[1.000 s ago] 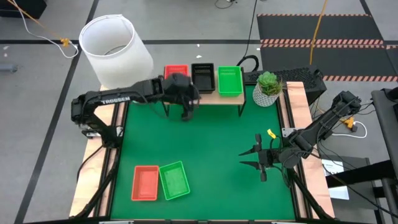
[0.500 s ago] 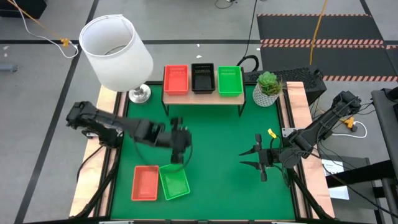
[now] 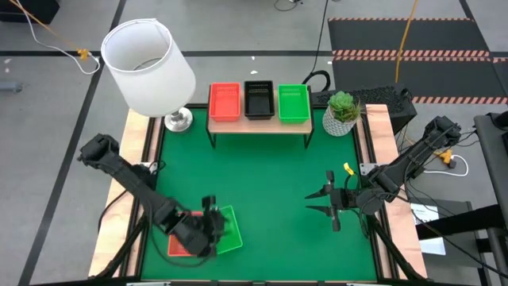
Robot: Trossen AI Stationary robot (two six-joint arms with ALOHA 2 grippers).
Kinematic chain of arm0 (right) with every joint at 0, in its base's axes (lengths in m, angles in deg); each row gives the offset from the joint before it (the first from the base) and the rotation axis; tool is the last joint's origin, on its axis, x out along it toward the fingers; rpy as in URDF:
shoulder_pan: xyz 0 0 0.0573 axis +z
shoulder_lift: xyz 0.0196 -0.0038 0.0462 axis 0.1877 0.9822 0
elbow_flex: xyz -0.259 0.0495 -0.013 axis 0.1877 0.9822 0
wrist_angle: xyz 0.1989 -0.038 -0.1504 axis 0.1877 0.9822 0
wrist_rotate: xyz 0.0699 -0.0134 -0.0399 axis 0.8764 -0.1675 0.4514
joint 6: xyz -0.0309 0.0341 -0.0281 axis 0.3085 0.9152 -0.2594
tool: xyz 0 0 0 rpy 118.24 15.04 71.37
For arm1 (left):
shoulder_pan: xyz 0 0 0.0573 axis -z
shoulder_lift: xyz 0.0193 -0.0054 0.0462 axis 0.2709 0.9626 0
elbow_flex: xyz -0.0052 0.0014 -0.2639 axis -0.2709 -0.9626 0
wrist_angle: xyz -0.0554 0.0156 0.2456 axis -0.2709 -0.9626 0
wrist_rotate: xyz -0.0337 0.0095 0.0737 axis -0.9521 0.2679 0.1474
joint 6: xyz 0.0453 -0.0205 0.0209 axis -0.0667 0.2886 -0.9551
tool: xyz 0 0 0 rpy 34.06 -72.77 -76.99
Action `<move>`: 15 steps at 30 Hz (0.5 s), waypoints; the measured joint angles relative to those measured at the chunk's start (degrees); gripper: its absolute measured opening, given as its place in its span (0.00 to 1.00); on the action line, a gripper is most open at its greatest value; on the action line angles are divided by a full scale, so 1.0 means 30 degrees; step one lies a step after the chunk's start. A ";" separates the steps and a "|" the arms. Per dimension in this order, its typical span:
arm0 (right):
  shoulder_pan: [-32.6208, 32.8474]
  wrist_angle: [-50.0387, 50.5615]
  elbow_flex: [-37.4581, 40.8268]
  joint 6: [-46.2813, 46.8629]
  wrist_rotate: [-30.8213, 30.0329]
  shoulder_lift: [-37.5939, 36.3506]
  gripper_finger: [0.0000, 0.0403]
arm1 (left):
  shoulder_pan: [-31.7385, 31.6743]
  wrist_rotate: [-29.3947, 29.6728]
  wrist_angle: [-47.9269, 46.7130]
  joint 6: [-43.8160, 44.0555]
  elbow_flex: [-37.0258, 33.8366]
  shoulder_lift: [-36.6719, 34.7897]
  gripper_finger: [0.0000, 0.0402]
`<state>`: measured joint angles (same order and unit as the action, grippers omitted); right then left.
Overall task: Stack baskets on shelf by color
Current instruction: Stack the green basket into the green basket on the shelf
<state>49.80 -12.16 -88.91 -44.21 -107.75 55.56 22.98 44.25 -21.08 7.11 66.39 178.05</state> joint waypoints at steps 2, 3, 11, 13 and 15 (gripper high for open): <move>0.0000 0.0000 0.0000 0.0505 -0.0037 0.0017 0.29 | 0.0797 -0.0653 0.2759 -0.0397 -0.1127 0.0128 0.42; 0.0000 -0.0057 0.0000 0.0756 -0.0231 0.0085 0.29 | 0.1179 -0.0868 0.4105 -0.0603 -0.1587 0.0283 0.42; -0.0224 -0.2573 0.0000 0.0878 -0.2443 0.1790 0.29 | 0.2994 -0.0079 0.6069 0.1096 -0.1910 0.2025 0.42; -0.0413 -0.3464 0.0000 0.0678 -0.2414 0.2303 0.29 | 0.3165 -0.0060 0.6053 0.1890 -0.1910 0.2580 0.44; -0.0651 -0.4336 -0.0007 0.0516 -0.2412 0.2805 0.29 | 0.3340 -0.0060 0.6113 0.2556 -0.1910 0.3136 0.47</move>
<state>47.85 -25.17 -88.93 -42.66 -114.99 63.97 33.00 44.07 -2.74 14.78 60.66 187.46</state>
